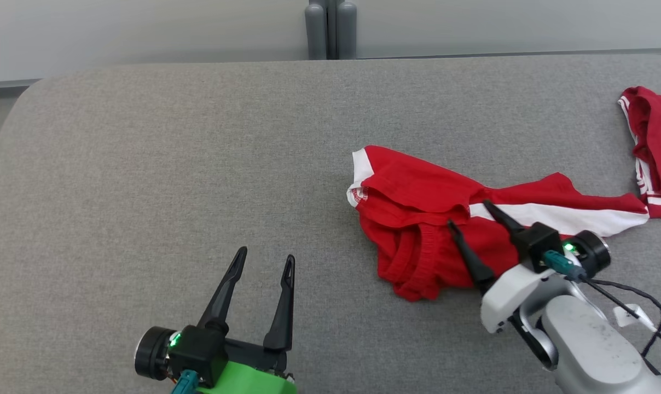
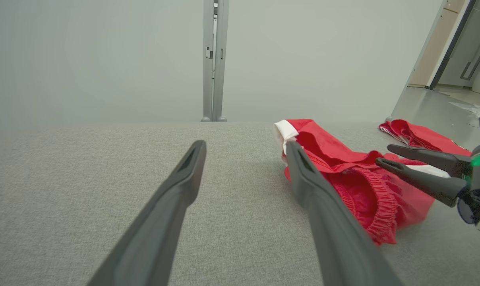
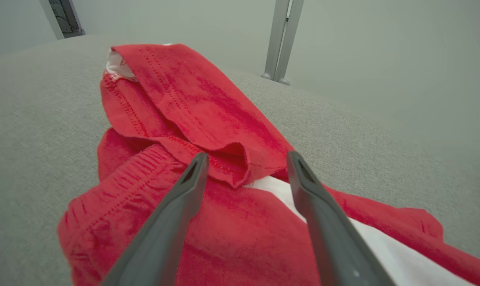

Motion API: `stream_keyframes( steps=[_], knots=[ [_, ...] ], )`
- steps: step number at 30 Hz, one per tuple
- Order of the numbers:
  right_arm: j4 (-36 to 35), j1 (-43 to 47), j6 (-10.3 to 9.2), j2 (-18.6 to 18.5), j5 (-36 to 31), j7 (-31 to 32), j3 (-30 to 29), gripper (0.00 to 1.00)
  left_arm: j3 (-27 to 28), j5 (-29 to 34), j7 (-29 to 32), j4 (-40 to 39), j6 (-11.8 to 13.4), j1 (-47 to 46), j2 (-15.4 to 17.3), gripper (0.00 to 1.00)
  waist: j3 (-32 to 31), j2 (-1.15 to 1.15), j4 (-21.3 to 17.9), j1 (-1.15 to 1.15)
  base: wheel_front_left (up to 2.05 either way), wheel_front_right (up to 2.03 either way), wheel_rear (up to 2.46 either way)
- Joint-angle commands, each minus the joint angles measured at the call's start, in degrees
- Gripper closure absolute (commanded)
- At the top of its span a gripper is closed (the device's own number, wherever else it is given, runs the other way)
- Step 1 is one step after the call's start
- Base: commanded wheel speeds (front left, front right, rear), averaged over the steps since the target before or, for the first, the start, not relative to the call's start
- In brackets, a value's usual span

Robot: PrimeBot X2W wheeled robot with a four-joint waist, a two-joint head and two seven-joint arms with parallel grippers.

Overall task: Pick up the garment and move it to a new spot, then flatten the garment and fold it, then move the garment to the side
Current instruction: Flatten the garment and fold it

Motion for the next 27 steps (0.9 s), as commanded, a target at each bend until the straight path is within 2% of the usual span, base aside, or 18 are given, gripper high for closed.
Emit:
stream_keyframes(
  steps=[1, 6, 10, 12, 16, 18, 19, 27],
  knots=[
    [0.08, -1.97, -0.12, -0.13, 0.86, -0.05, 2.11, 0.00, -0.22, -0.32, -0.18, 0.18, -0.32, -0.63, 0.15, 0.00, 0.05, 0.00, 0.51, 0.00, 0.00, 0.00, 0.00],
    [1.81, -7.31, -0.12, 0.27, 2.94, 0.80, 13.55, 0.00, -0.71, -0.28, -0.17, 0.47, -0.40, -1.10, 0.15, 0.00, 0.44, 0.00, 1.98, 0.00, 0.00, 0.00, 0.00],
    [5.19, -12.38, -0.12, -0.52, 1.62, 4.55, 20.83, 0.00, -1.25, -0.58, -0.17, 0.69, -0.29, -1.34, 0.16, 0.00, 0.84, 0.00, 3.00, 0.00, 0.00, 0.00, 0.00],
    [6.84, -14.63, -0.12, -0.78, 1.43, 6.40, 23.58, 0.00, -1.56, -0.84, -0.17, 0.78, -0.01, -1.40, 0.16, 0.00, 0.99, 0.00, 3.46, 0.00, 0.00, 0.00, 0.00],
    [9.81, -17.82, -0.12, -0.87, 1.35, 7.91, 25.31, 0.00, -2.17, -1.41, -0.17, 0.80, 0.28, -1.63, 0.15, 0.00, 1.13, 0.00, 4.17, 0.00, 0.00, 0.00, 0.00],
    [10.89, -19.28, -0.12, -0.76, 0.79, 6.85, 24.01, 0.76, -2.50, -1.67, -0.17, 0.77, 0.55, -1.66, 0.16, 0.00, 1.09, 0.00, 4.43, 0.00, 0.00, 0.00, 0.00],
    [11.64, -19.66, -0.12, -0.65, 0.53, 6.52, 23.25, 1.00, -2.64, -1.73, -0.17, 0.72, 0.63, -1.69, 0.16, 0.00, 1.09, 0.00, 4.57, 0.00, 0.00, 0.00, 0.00],
    [16.97, -22.22, -0.12, -1.75, -2.04, 3.35, 12.29, 1.00, -2.94, -1.48, -0.17, 0.29, 1.14, -1.63, 0.16, 0.00, 1.27, 0.00, 4.92, 0.00, 0.00, 0.00, 0.00]
  ],
)
